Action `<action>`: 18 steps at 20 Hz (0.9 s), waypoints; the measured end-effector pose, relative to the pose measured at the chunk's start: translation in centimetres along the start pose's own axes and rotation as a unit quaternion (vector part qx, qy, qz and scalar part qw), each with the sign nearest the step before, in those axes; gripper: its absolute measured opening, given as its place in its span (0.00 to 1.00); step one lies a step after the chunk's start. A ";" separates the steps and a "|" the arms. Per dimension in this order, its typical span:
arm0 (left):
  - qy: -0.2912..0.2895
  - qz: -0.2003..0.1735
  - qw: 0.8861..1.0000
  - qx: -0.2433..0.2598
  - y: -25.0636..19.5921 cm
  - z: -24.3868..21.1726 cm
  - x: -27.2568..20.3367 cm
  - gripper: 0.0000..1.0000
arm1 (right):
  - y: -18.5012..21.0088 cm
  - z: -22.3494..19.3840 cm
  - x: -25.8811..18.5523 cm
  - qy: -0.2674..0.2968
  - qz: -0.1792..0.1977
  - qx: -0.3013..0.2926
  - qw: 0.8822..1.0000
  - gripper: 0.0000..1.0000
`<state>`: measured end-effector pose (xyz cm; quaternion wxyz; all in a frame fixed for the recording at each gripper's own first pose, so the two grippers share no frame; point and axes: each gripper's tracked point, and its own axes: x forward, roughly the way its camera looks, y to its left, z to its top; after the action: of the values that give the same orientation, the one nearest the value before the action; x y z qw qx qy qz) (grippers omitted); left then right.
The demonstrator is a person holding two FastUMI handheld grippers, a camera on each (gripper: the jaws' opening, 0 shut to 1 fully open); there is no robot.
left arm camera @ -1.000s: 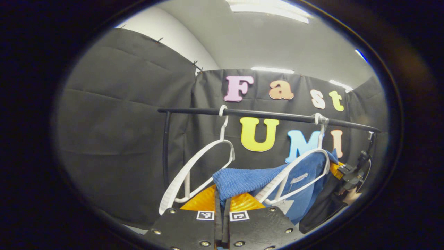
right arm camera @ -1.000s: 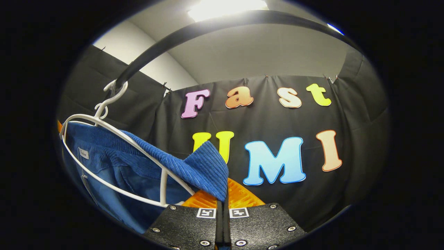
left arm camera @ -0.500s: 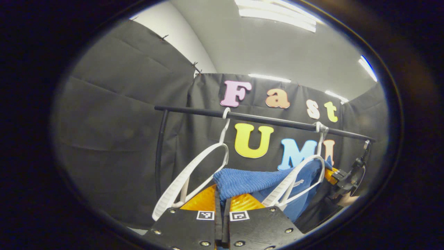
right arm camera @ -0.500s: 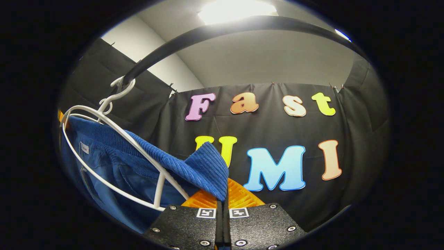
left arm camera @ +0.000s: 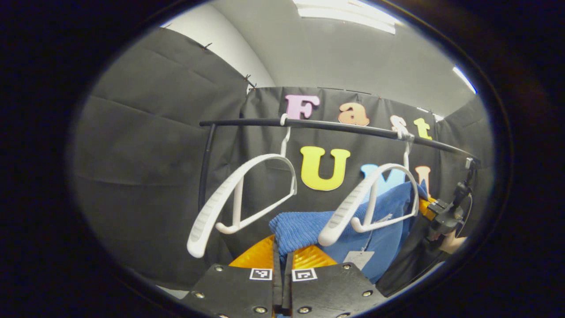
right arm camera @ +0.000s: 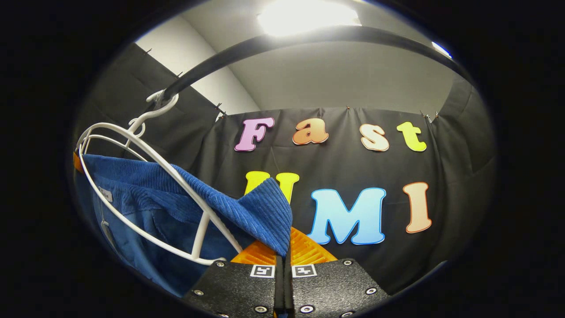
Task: Grasp the clothes on the hanger with both hands and then place them into the laundry hamper below.
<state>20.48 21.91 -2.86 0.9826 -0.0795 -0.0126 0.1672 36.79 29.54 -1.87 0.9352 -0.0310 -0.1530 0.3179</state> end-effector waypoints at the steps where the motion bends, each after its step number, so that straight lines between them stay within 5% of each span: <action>1: 0.001 0.005 1.000 0.003 -0.4 -0.4 -0.1 0.01 | -0.1 0.0 0.1 0.001 -0.003 -0.002 1.000 0.00; 8: 0.037 -0.010 0.999 0.003 -5.7 -4.4 1.8 0.01 | -1.0 -2.2 0.2 0.051 -0.054 0.008 0.997 0.00; 16: 0.091 -0.019 0.994 0.059 -9.7 -8.8 1.5 0.01 | -1.2 -6.4 -3.2 0.125 -0.060 0.040 0.990 0.00; 18: 0.111 -0.021 0.993 0.033 -11.2 -11.3 -0.4 0.01 | -1.2 -7.6 -5.3 0.145 -0.057 0.041 0.987 0.00</action>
<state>24.34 9.57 -12.23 0.9833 -0.0651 0.1008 0.1365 35.86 25.66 -10.32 0.9645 -0.0297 -0.0037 0.2625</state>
